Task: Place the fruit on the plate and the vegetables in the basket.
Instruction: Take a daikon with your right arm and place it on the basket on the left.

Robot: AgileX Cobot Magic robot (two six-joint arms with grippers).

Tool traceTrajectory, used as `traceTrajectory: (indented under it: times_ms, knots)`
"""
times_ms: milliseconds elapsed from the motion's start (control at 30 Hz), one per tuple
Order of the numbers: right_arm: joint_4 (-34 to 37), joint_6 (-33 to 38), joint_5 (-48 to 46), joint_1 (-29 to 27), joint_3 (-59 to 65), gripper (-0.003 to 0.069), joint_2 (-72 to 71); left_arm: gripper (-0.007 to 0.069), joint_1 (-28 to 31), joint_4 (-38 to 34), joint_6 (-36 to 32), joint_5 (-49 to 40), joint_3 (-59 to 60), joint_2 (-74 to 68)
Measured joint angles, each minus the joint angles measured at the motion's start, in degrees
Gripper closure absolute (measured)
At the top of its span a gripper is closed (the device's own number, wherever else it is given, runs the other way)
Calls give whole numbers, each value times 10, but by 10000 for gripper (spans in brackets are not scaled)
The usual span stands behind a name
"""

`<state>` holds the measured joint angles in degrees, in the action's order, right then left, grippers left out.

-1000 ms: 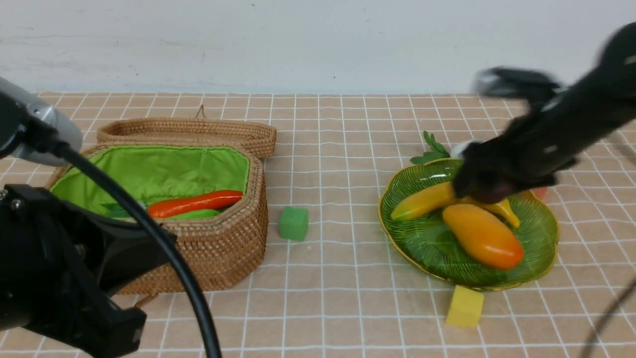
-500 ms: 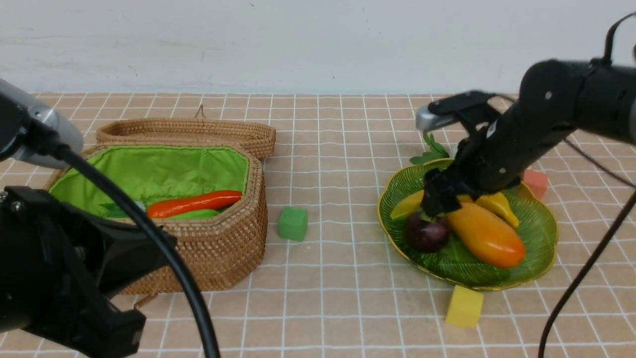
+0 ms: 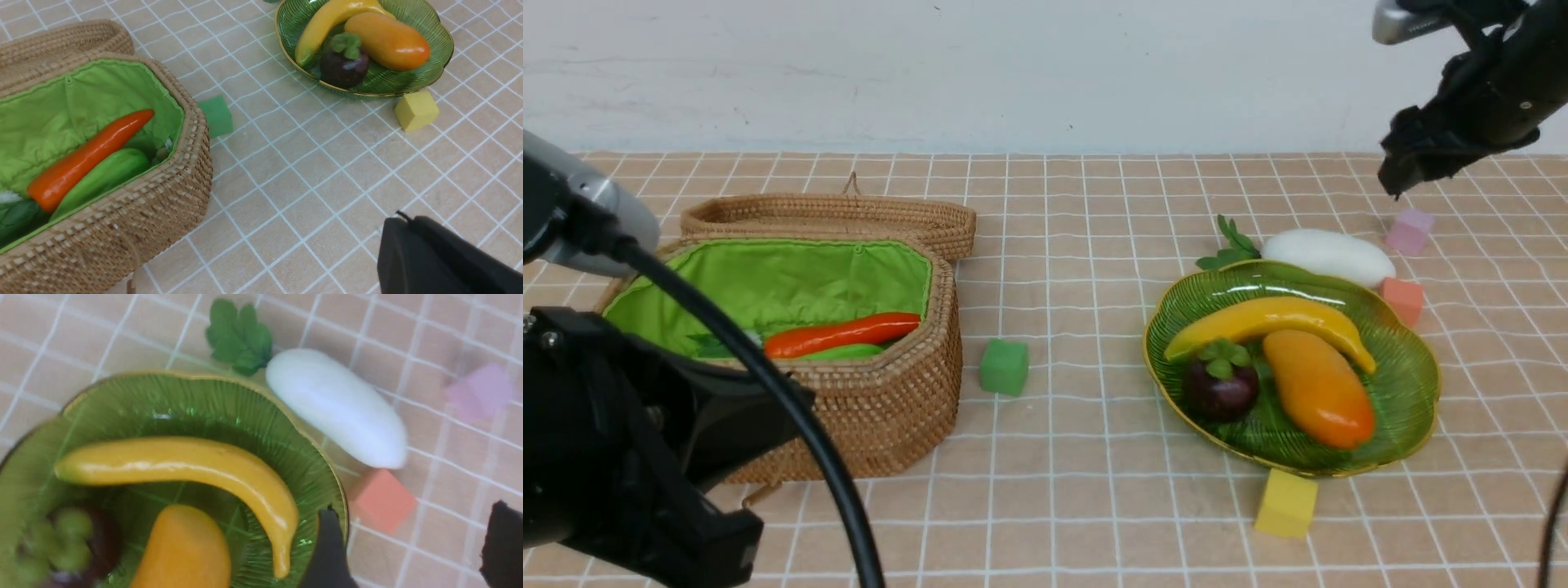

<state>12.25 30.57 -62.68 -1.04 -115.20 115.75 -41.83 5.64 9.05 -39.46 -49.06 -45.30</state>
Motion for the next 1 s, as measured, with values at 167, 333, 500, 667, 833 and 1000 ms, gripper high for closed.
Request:
traceTrajectory:
  times_ms: [167, 333, 500, 667, 833, 1000]
  knots:
    - [85, 115, -44, -45, -138, 118, 142, 637, 0, -1, 0, 0, 0, 0]
    - [89, 142, -41, -56, -229, 82, 248, 637, 0, -1, 0, 0, 0, 0]
    - [103, 168, -24, -55, -241, 77, 279, 637, 0, -1, 0, 0, 0, 0]
    - [116, 184, 1, -55, -241, 77, 295, 637, 0, -1, 0, 0, 0, 0]
    - [125, 194, 29, -55, -242, 77, 311, 637, 0, -1, 0, 0, 0, 0]
    - [134, 213, 42, -55, -242, 77, 330, 637, 0, -1, 0, 0, 0, 0]
